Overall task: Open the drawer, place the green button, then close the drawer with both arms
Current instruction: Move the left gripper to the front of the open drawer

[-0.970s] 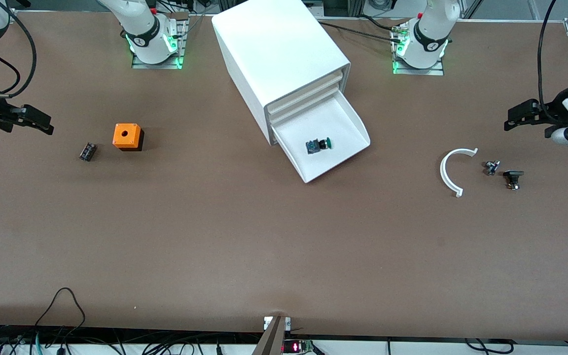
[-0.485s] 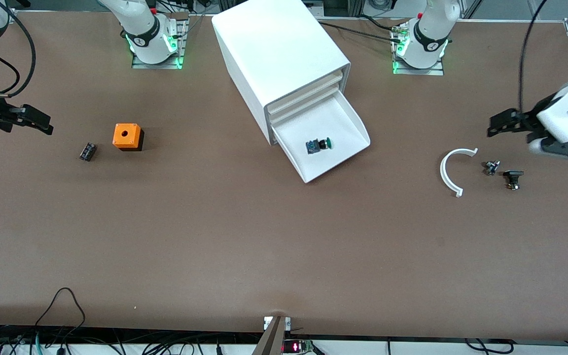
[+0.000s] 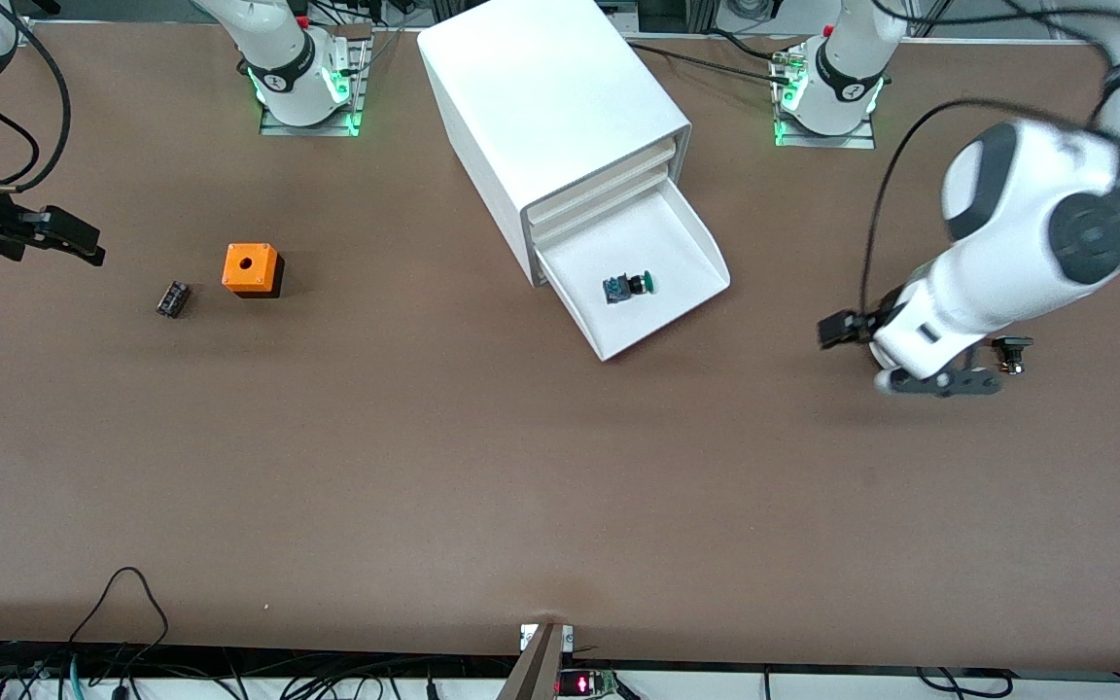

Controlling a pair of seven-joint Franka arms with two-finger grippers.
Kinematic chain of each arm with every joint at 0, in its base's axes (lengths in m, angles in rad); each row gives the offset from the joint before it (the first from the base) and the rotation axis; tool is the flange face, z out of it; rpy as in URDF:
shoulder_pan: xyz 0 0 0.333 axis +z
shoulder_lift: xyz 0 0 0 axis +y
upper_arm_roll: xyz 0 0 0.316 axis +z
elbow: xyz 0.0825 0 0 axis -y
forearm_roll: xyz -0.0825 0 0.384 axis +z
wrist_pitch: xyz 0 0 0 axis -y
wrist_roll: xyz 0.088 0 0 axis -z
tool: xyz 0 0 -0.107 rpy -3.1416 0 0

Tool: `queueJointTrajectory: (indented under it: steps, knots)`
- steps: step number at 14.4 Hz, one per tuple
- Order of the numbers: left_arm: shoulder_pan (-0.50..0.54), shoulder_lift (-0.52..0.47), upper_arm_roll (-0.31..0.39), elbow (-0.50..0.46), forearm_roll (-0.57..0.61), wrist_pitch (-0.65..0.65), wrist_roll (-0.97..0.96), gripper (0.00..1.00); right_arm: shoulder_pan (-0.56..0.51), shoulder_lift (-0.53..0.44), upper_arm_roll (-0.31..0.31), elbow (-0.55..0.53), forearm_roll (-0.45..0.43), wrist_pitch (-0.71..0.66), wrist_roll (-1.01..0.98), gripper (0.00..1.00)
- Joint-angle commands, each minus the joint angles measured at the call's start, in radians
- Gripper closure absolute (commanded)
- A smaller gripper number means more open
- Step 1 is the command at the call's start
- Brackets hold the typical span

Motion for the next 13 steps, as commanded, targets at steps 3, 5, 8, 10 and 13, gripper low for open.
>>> queueJointTrajectory:
  steps: [3, 5, 8, 10, 13]
  knots:
    - [-0.124, 0.067, 0.001, -0.22, 0.022, 0.41, -0.319, 0.0, 0.0, -0.005, -0.001, 0.001, 0.018, -0.009, 0.005, 0.0]
    - [-0.193, 0.106, 0.009, -0.222, 0.019, 0.426, -0.439, 0.0, 0.0, -0.005, -0.001, 0.001, 0.018, -0.009, 0.005, 0.0]
    - [-0.265, 0.124, 0.011, -0.301, 0.021, 0.522, -0.599, 0.0, 0.0, -0.005, -0.001, 0.001, 0.018, -0.007, 0.005, 0.0]
    - [-0.301, 0.136, 0.011, -0.355, 0.022, 0.614, -0.64, 0.0, 0.0, -0.004, -0.001, 0.001, 0.018, -0.009, -0.002, 0.0]
    - [-0.342, 0.138, 0.009, -0.36, 0.024, 0.619, -0.74, 0.0, 0.0, 0.006, -0.001, 0.003, 0.018, -0.007, 0.002, 0.0]
